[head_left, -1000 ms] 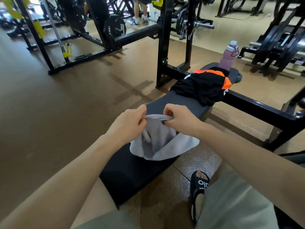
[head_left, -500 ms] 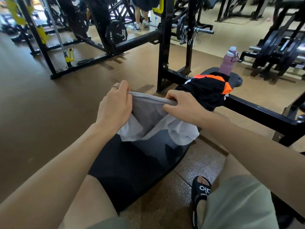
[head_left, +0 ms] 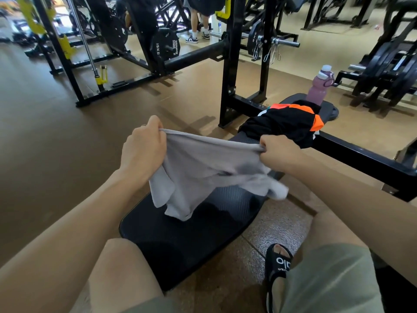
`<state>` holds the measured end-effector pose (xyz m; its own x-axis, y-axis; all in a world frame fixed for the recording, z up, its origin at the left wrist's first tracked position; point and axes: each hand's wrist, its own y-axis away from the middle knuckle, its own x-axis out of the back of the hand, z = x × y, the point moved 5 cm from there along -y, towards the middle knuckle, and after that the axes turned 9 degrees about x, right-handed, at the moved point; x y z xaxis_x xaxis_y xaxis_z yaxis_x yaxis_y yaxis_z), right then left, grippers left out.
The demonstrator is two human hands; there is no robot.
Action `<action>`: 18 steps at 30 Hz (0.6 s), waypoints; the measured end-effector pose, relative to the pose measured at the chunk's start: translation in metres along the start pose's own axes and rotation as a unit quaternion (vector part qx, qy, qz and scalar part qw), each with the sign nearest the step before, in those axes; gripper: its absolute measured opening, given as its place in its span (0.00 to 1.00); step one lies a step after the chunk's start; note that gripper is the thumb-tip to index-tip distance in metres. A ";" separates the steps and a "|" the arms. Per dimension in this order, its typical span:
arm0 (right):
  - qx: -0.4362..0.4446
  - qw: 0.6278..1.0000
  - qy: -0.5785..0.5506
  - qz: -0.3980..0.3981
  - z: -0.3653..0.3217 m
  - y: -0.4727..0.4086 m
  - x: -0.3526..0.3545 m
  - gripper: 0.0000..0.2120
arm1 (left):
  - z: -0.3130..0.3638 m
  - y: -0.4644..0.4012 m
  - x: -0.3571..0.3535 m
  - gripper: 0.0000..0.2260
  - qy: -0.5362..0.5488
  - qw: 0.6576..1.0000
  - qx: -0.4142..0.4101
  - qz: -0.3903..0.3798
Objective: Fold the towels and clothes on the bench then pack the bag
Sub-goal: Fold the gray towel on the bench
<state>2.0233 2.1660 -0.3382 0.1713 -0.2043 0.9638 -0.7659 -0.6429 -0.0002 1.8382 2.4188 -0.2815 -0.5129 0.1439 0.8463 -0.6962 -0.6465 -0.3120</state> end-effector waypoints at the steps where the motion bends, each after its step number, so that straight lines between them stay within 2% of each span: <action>1: -0.008 1.000 0.021 -0.015 0.005 0.000 -0.003 0.05 | -0.002 -0.001 0.001 0.06 0.014 1.000 0.005 -0.005; 4: 0.000 0.999 0.047 0.013 0.009 0.001 -0.003 0.10 | 0.001 0.002 -0.004 0.06 0.032 0.998 0.005 -0.054; 6: -0.002 0.997 0.064 0.035 0.010 0.003 0.002 0.12 | 0.004 0.006 -0.010 0.09 -0.013 0.997 -0.025 -0.076; 9: -0.005 0.995 0.089 0.051 0.018 0.003 0.009 0.13 | 0.001 0.009 -0.018 0.10 -0.101 0.990 -0.073 -0.070; 13: -0.001 0.994 0.106 0.033 0.030 0.007 0.012 0.13 | -0.016 0.005 -0.018 0.11 -0.133 0.988 -0.045 -0.070; 16: -0.001 0.997 0.071 0.026 0.033 0.010 0.010 0.14 | -0.022 0.004 -0.017 0.11 -0.110 0.991 -0.029 -0.066; 18: -0.010 1.000 0.003 0.001 0.030 0.010 0.007 0.14 | -0.021 0.004 -0.022 0.12 -0.079 0.993 -0.030 -0.080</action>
<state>2.0353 2.1360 -0.3389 0.1670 -0.2014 0.9652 -0.7785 -0.6276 0.0038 1.8361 2.4286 -0.3100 -0.3114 0.1177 0.9430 -0.7930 -0.5789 -0.1896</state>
